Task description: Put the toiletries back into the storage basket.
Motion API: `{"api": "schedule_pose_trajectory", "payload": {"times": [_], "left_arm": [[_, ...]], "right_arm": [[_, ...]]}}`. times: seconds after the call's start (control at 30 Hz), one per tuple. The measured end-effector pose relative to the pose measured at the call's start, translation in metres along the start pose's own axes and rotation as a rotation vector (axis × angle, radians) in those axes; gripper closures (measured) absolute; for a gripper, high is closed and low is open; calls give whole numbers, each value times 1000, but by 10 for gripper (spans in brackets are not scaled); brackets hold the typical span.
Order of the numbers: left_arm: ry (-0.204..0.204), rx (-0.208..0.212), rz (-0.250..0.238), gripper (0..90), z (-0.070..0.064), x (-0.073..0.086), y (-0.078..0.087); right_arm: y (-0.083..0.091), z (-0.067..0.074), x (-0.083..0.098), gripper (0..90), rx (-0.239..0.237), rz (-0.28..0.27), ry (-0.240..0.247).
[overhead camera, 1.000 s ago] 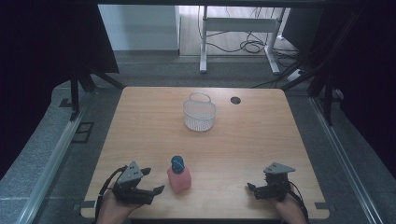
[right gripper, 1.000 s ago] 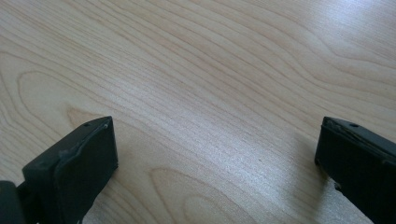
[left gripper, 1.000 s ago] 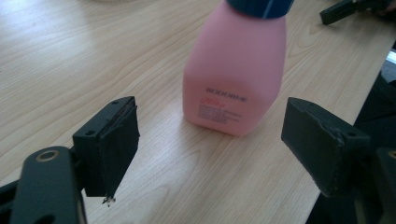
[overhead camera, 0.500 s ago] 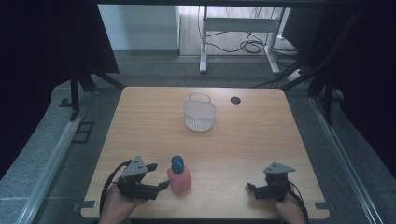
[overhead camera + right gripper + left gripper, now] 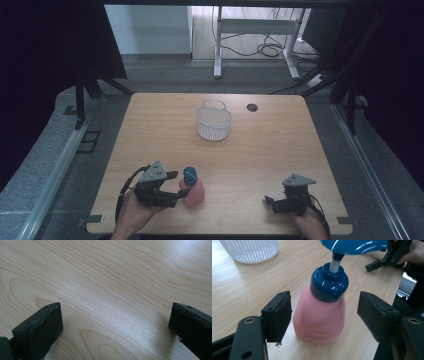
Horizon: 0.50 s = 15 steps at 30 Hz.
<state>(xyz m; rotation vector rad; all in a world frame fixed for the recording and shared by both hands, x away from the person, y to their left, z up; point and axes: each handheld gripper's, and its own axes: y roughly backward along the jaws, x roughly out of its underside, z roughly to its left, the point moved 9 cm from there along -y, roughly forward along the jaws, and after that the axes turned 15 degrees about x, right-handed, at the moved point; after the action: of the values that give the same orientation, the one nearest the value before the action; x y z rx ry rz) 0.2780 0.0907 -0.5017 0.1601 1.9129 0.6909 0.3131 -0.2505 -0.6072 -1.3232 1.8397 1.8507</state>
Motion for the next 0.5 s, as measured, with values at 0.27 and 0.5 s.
{"api": "schedule_pose_trajectory", "payload": {"times": [0.27,0.5], "left_arm": [[-9,14,3,322,0,-7,-8],[-22,17,3,351,0,-11,-15]], "right_arm": [[0,0,0,0,0,0,0],[0,0,0,0,0,0,0]]}}
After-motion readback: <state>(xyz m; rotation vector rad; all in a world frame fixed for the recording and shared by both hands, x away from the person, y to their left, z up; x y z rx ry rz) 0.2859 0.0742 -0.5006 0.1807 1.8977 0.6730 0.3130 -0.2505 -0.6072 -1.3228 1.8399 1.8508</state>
